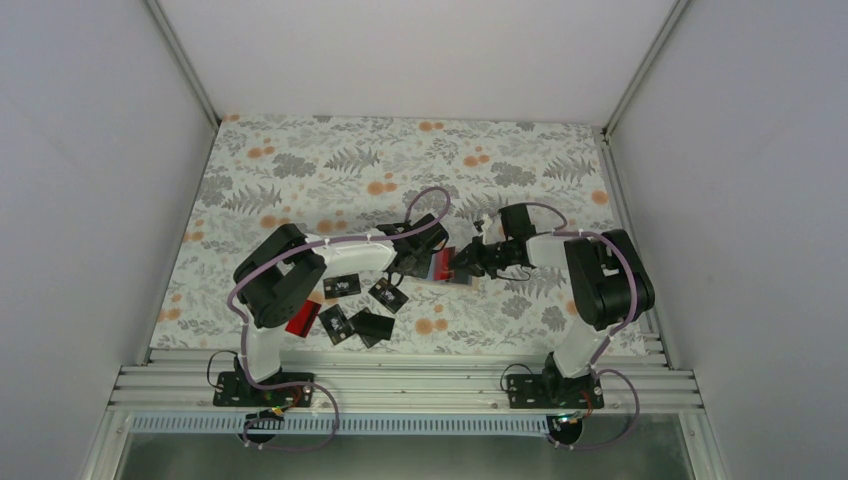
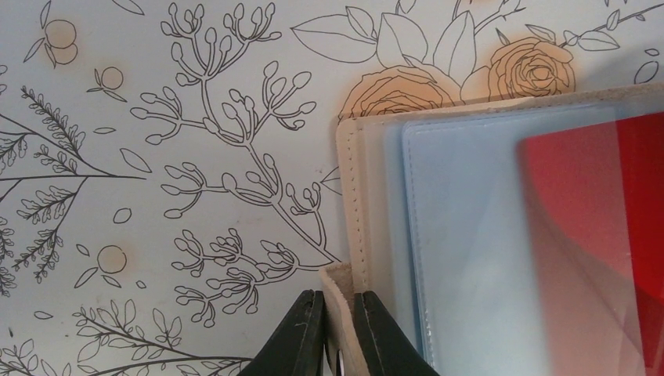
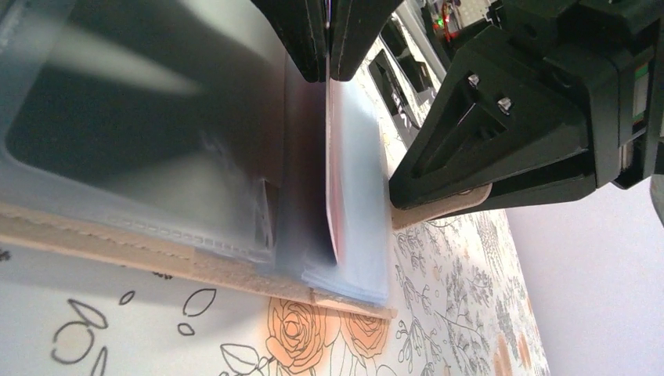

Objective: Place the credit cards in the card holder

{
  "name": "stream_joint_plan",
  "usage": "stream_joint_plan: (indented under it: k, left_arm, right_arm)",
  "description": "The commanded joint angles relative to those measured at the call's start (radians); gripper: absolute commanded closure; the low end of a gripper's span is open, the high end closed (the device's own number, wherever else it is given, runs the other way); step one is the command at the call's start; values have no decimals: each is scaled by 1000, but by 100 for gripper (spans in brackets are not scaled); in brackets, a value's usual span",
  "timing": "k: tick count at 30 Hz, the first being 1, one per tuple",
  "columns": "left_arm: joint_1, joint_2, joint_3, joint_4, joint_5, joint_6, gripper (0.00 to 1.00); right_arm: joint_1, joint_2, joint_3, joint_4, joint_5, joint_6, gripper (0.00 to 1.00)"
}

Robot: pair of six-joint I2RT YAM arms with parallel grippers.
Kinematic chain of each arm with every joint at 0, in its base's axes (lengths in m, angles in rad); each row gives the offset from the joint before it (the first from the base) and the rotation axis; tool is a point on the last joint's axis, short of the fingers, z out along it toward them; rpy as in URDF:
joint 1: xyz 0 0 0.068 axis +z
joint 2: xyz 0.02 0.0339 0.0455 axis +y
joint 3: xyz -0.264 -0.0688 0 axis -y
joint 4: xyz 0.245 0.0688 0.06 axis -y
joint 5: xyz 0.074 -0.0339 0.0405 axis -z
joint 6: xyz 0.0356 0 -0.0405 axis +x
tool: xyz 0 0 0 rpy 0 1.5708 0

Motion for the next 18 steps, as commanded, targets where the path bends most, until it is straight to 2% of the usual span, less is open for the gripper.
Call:
stream_joint_plan:
  k: [1,18]
  left_arm:
    - [-4,12,6,4,31,8,91]
    - [-3,4,-6,19,66,0,96]
  right_arm:
    - [-1,3,-21,54,-14,39,96]
    - [12,5,-46,127,-13,98,96]
